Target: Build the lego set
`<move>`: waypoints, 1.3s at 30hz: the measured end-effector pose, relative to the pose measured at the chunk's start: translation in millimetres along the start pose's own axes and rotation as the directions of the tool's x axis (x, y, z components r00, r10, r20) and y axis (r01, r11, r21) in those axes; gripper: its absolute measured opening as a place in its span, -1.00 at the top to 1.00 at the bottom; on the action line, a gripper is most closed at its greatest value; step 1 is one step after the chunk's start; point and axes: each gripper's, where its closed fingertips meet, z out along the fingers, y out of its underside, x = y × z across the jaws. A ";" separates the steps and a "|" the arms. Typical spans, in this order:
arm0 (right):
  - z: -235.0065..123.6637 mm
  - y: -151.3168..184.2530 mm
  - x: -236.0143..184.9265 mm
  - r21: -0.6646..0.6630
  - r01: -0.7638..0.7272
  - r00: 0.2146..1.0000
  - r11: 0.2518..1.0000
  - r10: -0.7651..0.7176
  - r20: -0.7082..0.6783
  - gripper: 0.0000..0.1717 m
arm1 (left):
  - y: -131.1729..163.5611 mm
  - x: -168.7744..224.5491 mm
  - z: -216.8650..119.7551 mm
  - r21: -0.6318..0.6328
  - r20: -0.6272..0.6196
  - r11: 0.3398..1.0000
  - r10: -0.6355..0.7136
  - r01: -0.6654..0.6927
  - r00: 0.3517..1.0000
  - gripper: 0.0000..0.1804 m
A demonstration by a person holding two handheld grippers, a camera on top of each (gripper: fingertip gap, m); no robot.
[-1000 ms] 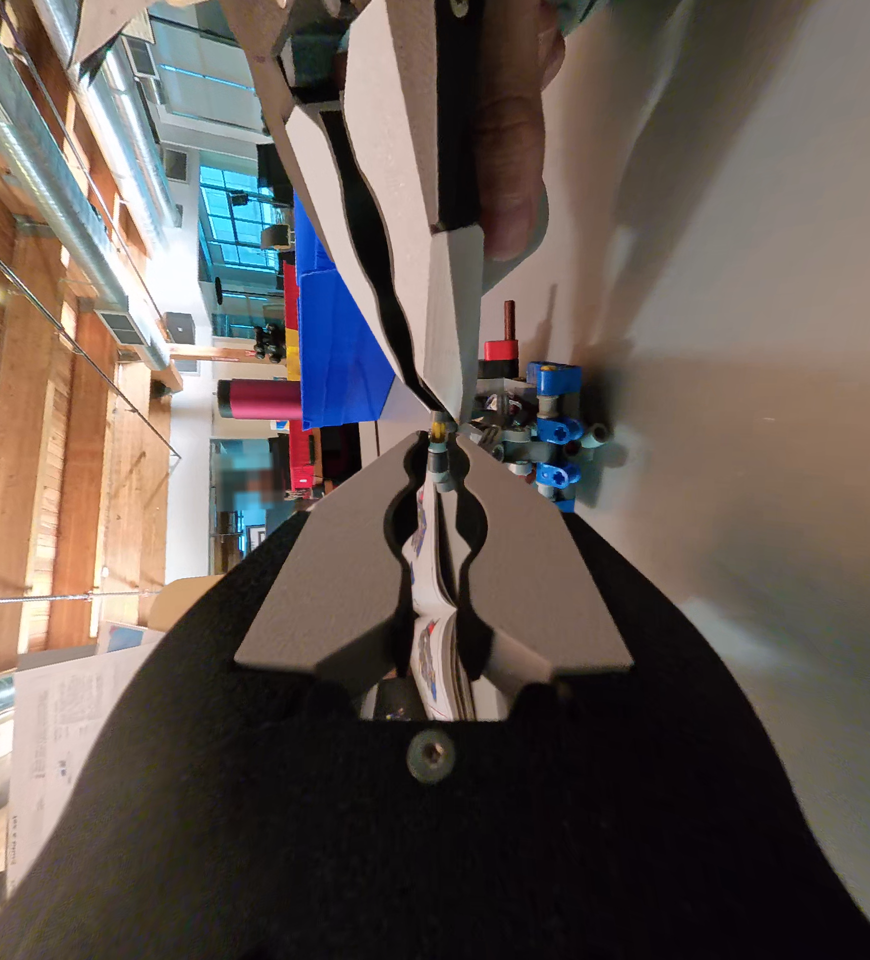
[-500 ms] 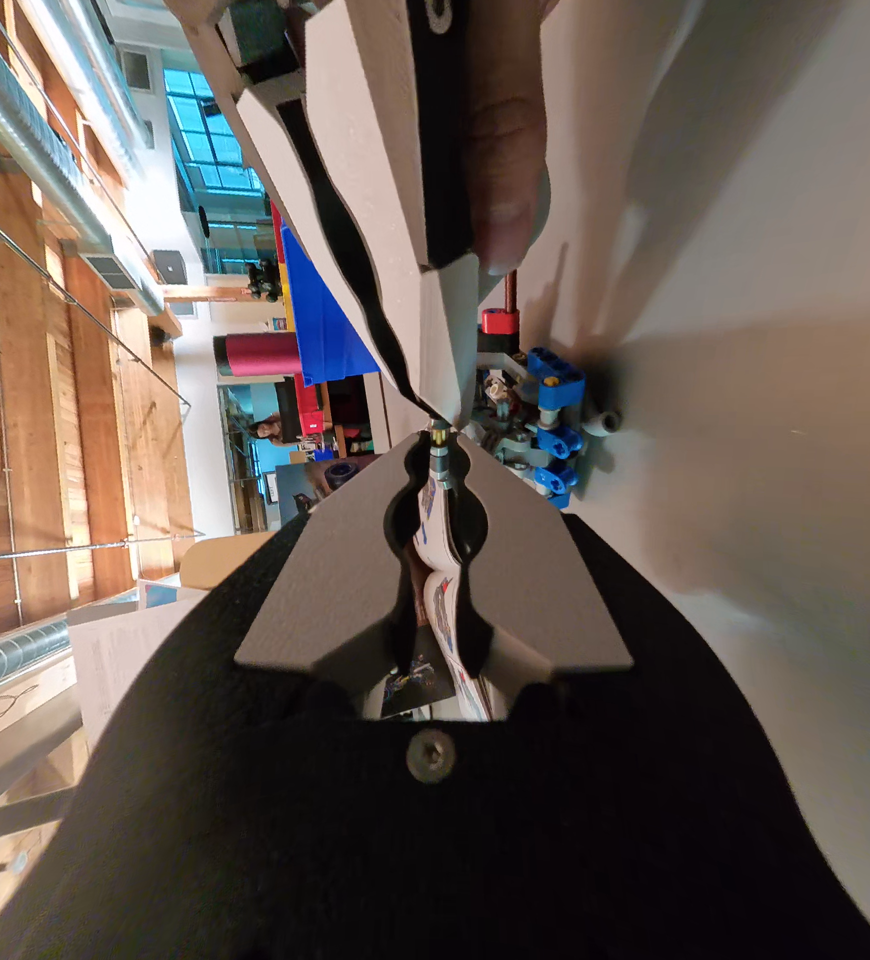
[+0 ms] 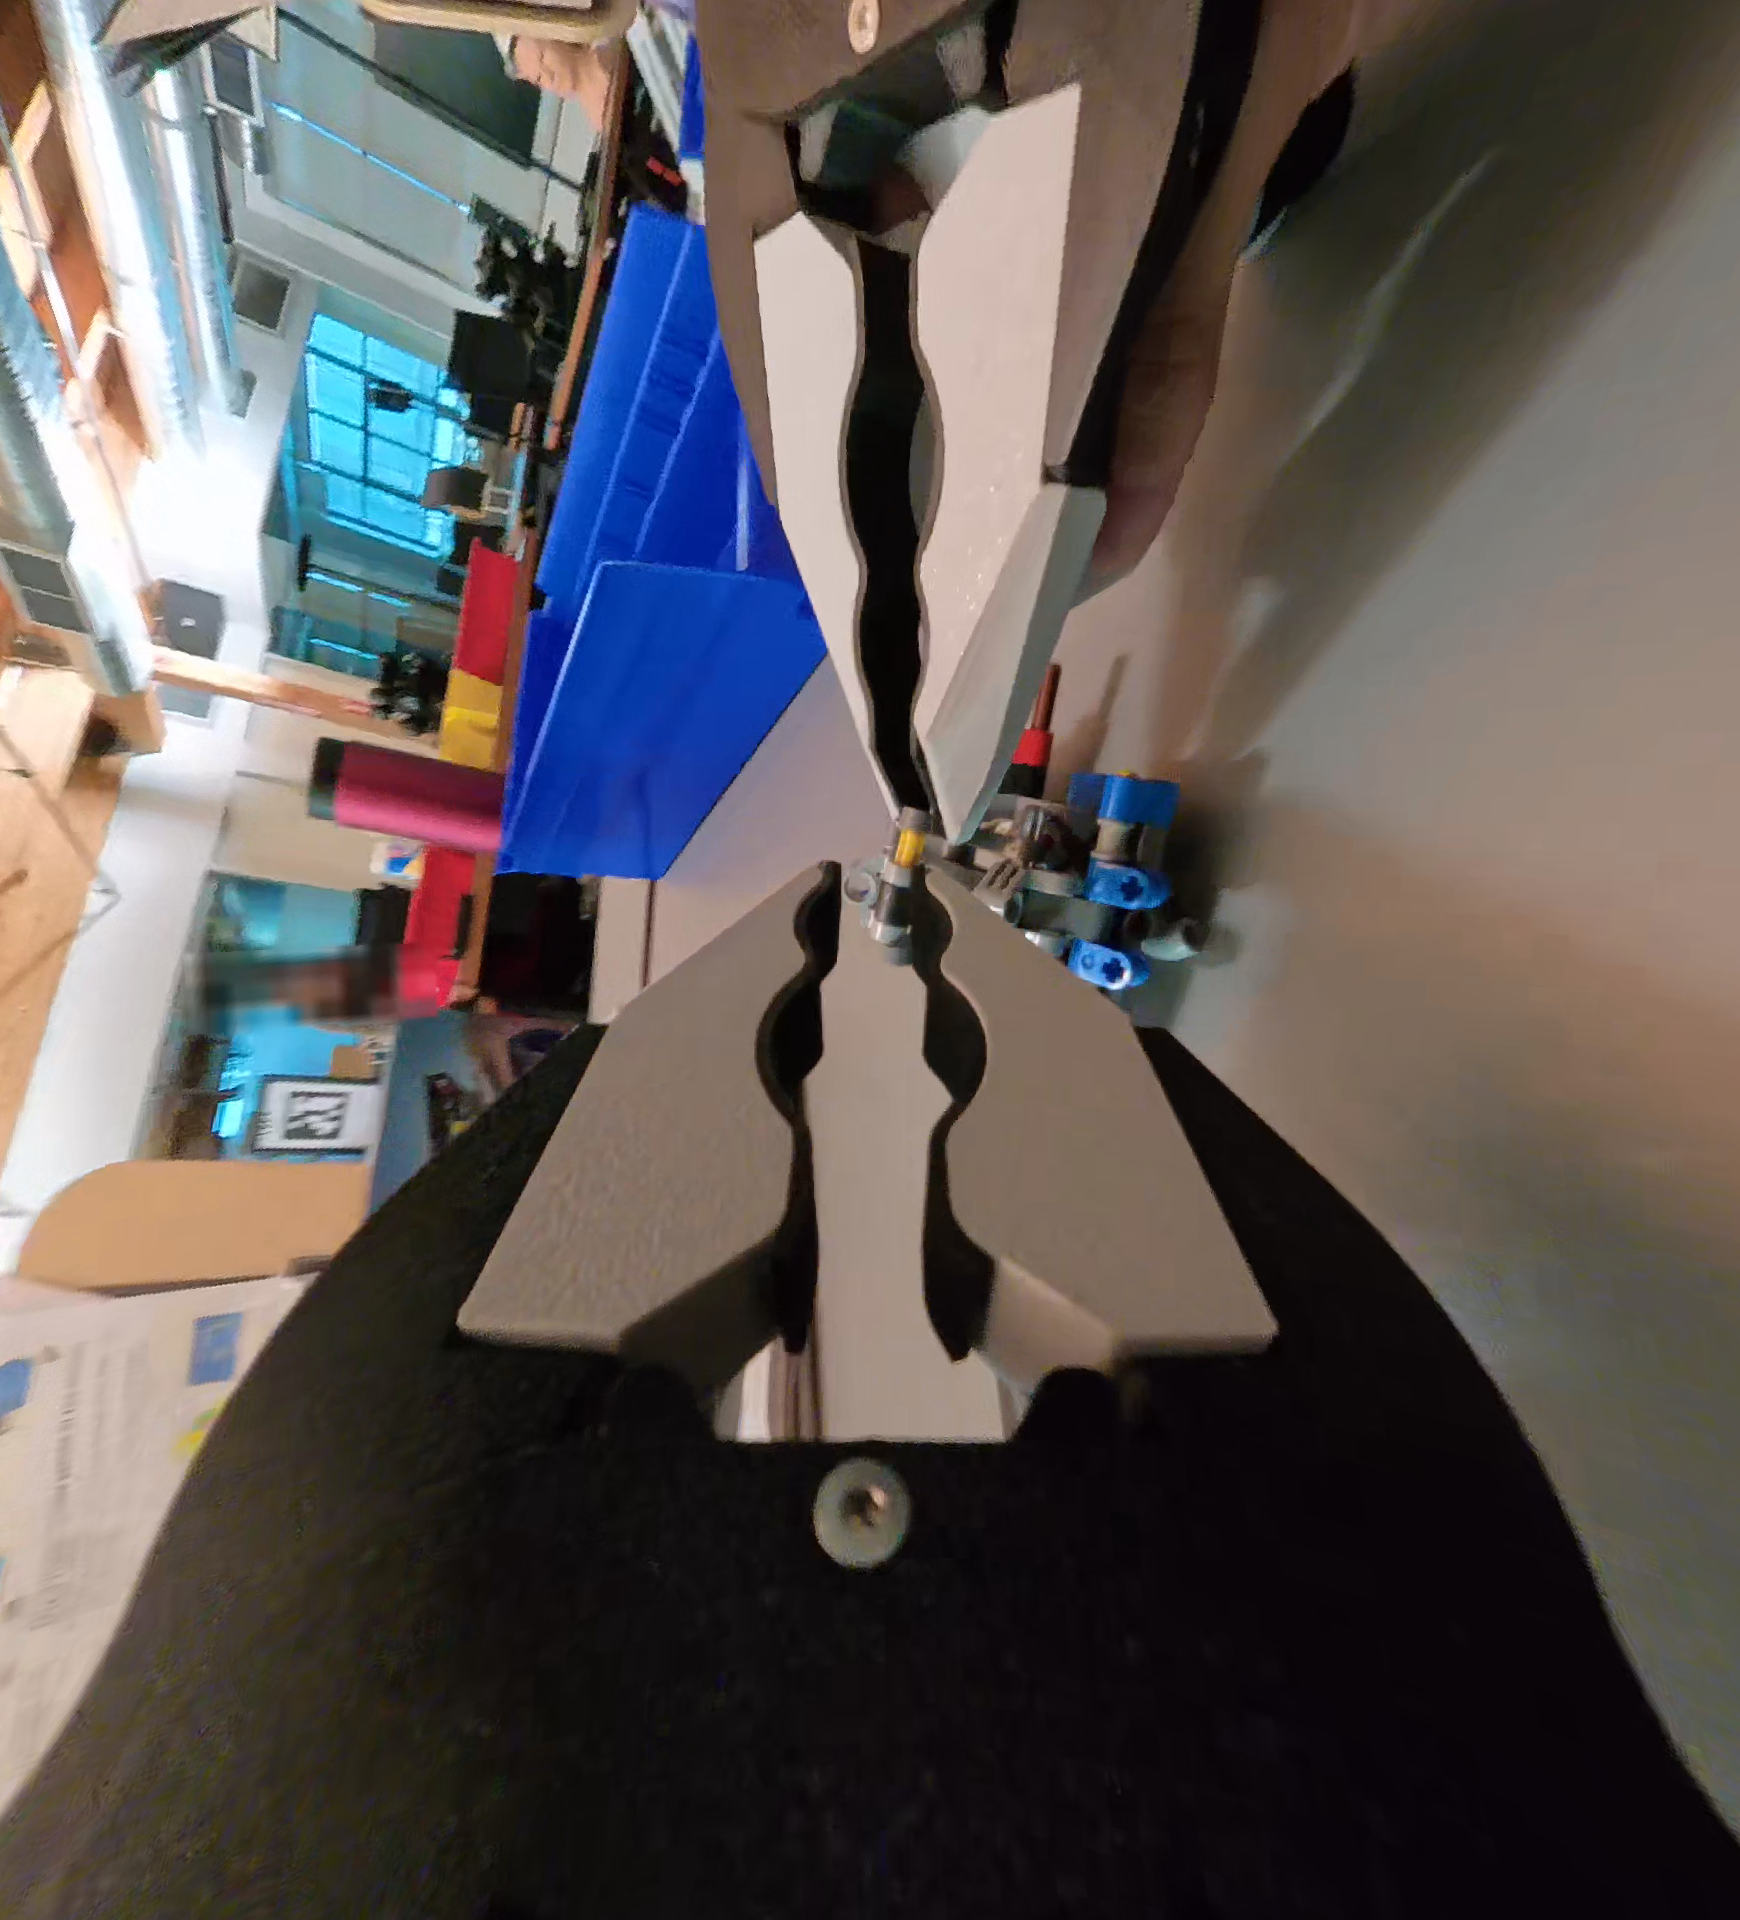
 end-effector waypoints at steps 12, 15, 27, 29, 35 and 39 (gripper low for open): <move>-4.1 0.1 -9.3 0.017 0.062 0.997 0.998 -0.063 0.048 0.95 | 7.6 10.3 -1.5 -0.030 -0.336 0.585 -0.769 0.810 0.543 0.68; -3.8 0.4 -11.1 0.016 0.072 0.996 0.997 -0.072 0.055 0.95 | 2.0 17.7 -0.8 -0.073 -0.420 0.525 -0.787 0.848 0.451 0.68; -4.4 0.5 -12.7 0.020 0.082 0.994 0.996 -0.083 0.065 0.95 | -1.0 19.1 5.3 -0.105 -0.501 0.462 -0.790 0.881 0.354 0.78; -4.4 0.6 -13.1 0.020 0.083 0.994 0.996 -0.085 0.068 0.95 | -0.7 19.3 4.5 -0.111 -0.515 0.457 -0.786 0.882 0.342 0.79; -4.8 0.4 -13.7 0.022 0.085 0.994 0.996 -0.086 0.070 0.95 | -1.3 19.3 2.9 -0.126 -0.556 0.440 -0.773 0.889 0.304 0.79; -4.7 0.4 -13.8 0.021 0.085 0.994 0.996 -0.086 0.071 0.95 | -4.0 19.2 0.8 -0.143 -0.589 0.402 -0.769 0.905 0.248 0.72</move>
